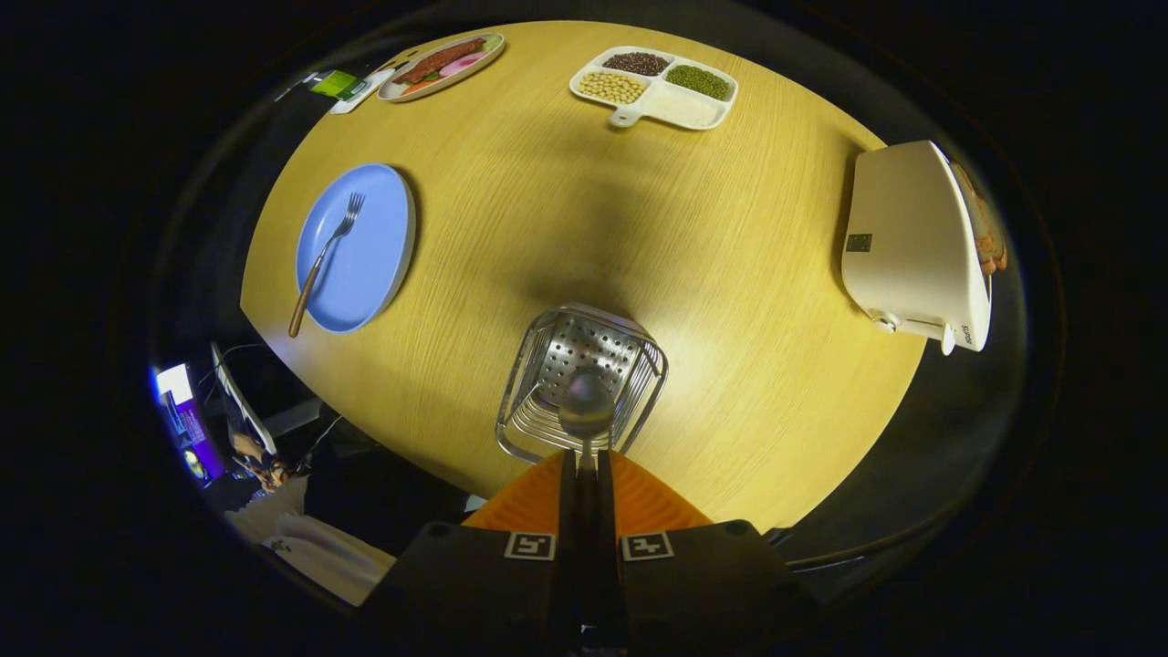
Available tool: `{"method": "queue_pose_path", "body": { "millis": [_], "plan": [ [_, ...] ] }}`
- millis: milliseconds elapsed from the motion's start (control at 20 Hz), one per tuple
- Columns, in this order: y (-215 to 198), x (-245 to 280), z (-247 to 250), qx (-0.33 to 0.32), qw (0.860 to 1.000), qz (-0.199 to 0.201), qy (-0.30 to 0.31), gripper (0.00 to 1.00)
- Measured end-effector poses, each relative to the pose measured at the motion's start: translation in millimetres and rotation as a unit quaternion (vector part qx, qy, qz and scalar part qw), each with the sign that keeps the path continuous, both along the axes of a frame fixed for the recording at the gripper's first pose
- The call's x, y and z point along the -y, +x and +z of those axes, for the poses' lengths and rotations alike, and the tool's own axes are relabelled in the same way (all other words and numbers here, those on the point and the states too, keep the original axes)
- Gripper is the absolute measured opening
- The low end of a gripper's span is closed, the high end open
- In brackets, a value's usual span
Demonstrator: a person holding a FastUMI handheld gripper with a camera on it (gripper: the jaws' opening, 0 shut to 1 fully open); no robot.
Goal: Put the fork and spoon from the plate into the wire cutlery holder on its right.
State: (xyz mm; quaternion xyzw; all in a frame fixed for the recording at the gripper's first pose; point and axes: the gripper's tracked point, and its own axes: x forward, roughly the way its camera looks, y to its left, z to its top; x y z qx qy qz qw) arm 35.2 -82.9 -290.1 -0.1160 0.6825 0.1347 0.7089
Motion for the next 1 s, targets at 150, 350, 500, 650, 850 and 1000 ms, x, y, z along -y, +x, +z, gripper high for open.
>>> {"method": "queue_pose_path", "body": {
  "millis": [150, 350, 500, 650, 850, 1000],
  "plan": [
    [3.9, -2.1, 1.0, 0.014, 1.0, -0.009, 0.007, 0.12],
    [14.0, -6.2, 5.8, 0.047, 0.999, -0.017, 0.021, 0.13],
    [17.6, -11.0, 14.6, 0.074, 0.996, -0.029, 0.036, 0.33],
    [15.9, -20.8, 29.8, 0.099, 0.992, -0.041, 0.061, 0.69],
    [12.5, -39.5, 54.4, 0.143, 0.985, -0.04, 0.084, 1.0],
    [8.9, -63.8, 75.2, 0.178, 0.978, -0.026, 0.104, 1.0]
  ]
}}
